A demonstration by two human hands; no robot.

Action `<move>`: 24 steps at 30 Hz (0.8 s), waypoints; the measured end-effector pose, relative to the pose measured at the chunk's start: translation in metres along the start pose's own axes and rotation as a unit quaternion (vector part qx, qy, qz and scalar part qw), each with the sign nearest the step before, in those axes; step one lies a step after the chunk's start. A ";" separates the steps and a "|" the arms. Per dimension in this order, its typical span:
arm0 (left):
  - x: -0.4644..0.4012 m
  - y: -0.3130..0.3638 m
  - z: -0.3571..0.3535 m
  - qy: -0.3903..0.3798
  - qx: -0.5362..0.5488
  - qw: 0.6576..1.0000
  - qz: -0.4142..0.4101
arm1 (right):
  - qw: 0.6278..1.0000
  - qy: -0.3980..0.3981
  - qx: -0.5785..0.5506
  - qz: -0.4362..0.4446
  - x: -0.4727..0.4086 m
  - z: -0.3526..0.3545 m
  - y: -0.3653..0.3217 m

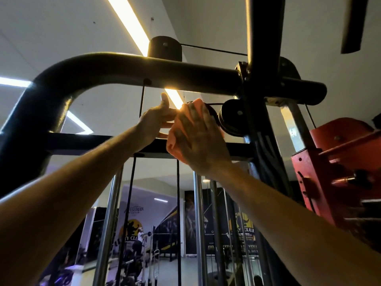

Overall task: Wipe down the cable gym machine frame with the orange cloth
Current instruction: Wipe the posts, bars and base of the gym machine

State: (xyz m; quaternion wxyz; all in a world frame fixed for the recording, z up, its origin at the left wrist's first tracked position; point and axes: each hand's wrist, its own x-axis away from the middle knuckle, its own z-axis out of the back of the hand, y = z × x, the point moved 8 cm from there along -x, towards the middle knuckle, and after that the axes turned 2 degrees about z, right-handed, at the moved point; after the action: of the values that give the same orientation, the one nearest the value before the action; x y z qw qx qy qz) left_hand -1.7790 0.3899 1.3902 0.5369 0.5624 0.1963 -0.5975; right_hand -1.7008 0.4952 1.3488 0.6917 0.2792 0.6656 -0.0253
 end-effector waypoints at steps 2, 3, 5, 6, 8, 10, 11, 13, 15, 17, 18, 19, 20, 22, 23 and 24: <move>0.001 -0.001 0.000 -0.005 -0.001 1.000 0.008 | 0.999 -0.024 -0.007 0.047 -0.001 -0.004 0.012; 0.001 -0.001 0.000 -0.004 -0.005 1.000 0.010 | 0.999 -0.037 -0.007 0.038 -0.005 -0.004 0.022; -0.001 -0.003 0.003 0.001 0.003 1.000 0.015 | 0.998 -0.048 -0.022 -0.016 -0.019 0.000 0.037; -0.004 -0.004 0.004 0.004 0.008 1.000 0.017 | 0.996 -0.056 -0.043 -0.046 -0.029 0.000 0.038; -0.006 -0.007 0.005 0.003 0.016 1.000 0.022 | 0.997 -0.024 -0.041 -0.055 -0.031 0.004 0.024; -0.005 -0.006 0.002 -0.001 0.025 0.999 0.020 | 0.999 -0.016 -0.030 0.007 -0.011 0.000 0.008; -0.004 -0.004 0.001 0.000 0.027 0.999 0.017 | 0.998 -0.025 -0.029 0.042 0.002 -0.001 0.004; -0.003 -0.002 0.000 0.003 0.025 1.000 0.014 | 0.997 -0.036 -0.019 0.069 0.010 -0.003 0.016; -0.002 0.000 -0.001 -0.002 0.024 0.999 0.026 | 0.998 -0.059 -0.009 0.030 -0.005 -0.002 0.037; 0.000 -0.001 0.001 -0.002 0.024 0.999 0.036 | 0.997 -0.075 -0.016 -0.024 -0.026 -0.006 0.045; 0.001 0.000 0.001 -0.004 0.023 0.999 0.037 | 0.996 -0.071 -0.023 -0.053 -0.030 -0.006 0.043; 0.003 0.001 0.000 -0.007 0.019 0.999 0.037 | 0.995 -0.064 -0.028 -0.065 -0.030 -0.006 0.036; 0.003 0.002 -0.002 -0.009 0.013 0.999 0.033 | 0.997 -0.055 -0.024 -0.053 -0.024 -0.008 0.027; 0.003 0.003 -0.004 -0.012 0.007 1.000 0.022 | 0.998 -0.059 0.001 0.019 0.000 -0.013 0.013; 0.003 0.003 -0.004 -0.014 0.012 1.000 0.017 | 0.996 -0.064 0.016 0.054 0.010 -0.017 0.014; 0.001 0.002 -0.003 -0.016 0.017 1.000 0.015 | 0.995 -0.061 0.020 0.074 0.014 -0.016 0.018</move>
State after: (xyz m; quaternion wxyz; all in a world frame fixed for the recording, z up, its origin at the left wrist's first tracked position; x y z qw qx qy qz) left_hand -1.7753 0.3912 1.3893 0.5389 0.5648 0.1691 -0.6016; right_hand -1.7062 0.5221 1.3425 0.7253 0.3395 0.5989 -0.0046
